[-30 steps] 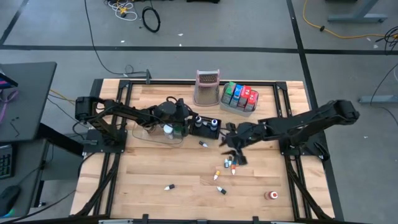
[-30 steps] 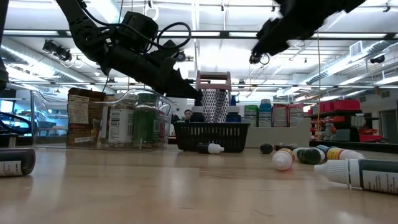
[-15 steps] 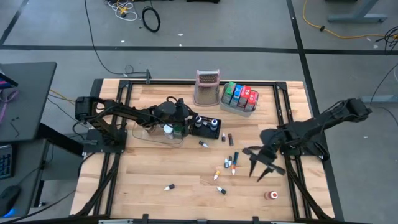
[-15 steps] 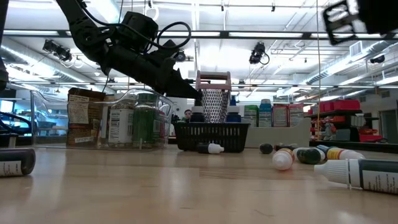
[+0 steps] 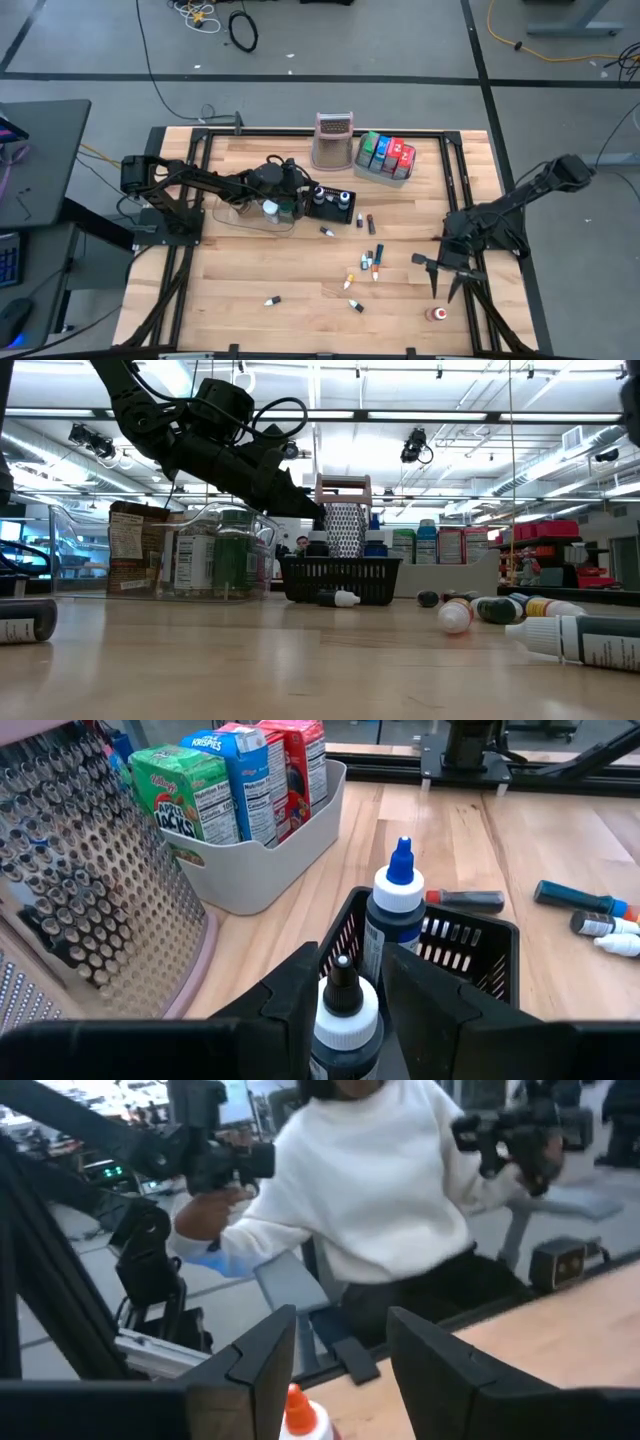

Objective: Pick & Place Kitchen Items
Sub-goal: Put the large orange food coloring bottle into the black bin

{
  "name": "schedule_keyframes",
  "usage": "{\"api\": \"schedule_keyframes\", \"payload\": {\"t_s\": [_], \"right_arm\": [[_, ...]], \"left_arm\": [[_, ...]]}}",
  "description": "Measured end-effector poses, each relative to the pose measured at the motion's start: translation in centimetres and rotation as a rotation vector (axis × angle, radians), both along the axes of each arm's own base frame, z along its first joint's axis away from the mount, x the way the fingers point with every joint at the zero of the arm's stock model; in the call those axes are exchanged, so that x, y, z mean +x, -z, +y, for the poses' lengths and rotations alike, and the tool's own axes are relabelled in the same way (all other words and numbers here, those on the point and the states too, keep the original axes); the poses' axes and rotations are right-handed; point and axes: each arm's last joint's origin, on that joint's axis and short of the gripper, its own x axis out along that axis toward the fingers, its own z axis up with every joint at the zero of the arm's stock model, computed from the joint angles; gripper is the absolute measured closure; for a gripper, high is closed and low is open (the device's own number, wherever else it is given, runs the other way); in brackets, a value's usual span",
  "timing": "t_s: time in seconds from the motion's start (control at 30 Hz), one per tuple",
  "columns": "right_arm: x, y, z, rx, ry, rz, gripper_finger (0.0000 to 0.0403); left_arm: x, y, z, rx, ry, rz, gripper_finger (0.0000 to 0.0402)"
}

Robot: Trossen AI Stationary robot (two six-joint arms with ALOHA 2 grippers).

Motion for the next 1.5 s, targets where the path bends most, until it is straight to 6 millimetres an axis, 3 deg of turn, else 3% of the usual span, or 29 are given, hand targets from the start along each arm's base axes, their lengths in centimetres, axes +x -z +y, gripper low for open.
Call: {"api": "schedule_keyframes", "payload": {"t_s": [0.3, 0.6, 0.83, 1.1, 1.5], "right_arm": [[-1.5, 2.1, 0.4, 0.007, 0.019, -0.087, 0.0234], [-2.3, 2.0, 1.6, 0.014, -0.011, -0.099, 0.0234], [-2.7, 2.5, 2.8, -0.048, 0.098, -0.146, 0.0234], [-3.4, 3.6, 4.6, -0.092, 0.001, -0.144, 0.0234], [-3.3, 3.9, 5.1, -0.085, -0.028, -0.172, 0.0234]], "left_arm": [[0.0, 0.0, 0.0, -0.038, -0.013, -0.01, 0.0278], [0.0, 0.0, 0.1, -0.075, -0.078, -0.022, 0.0278], [0.0, 0.0, 0.1, -0.076, -0.086, -0.022, 0.0278], [-0.1, 0.0, 0.1, -0.104, -0.097, -0.03, 0.0278], [0.0, 0.0, 0.1, -0.126, -0.105, -0.038, 0.0278]]}}
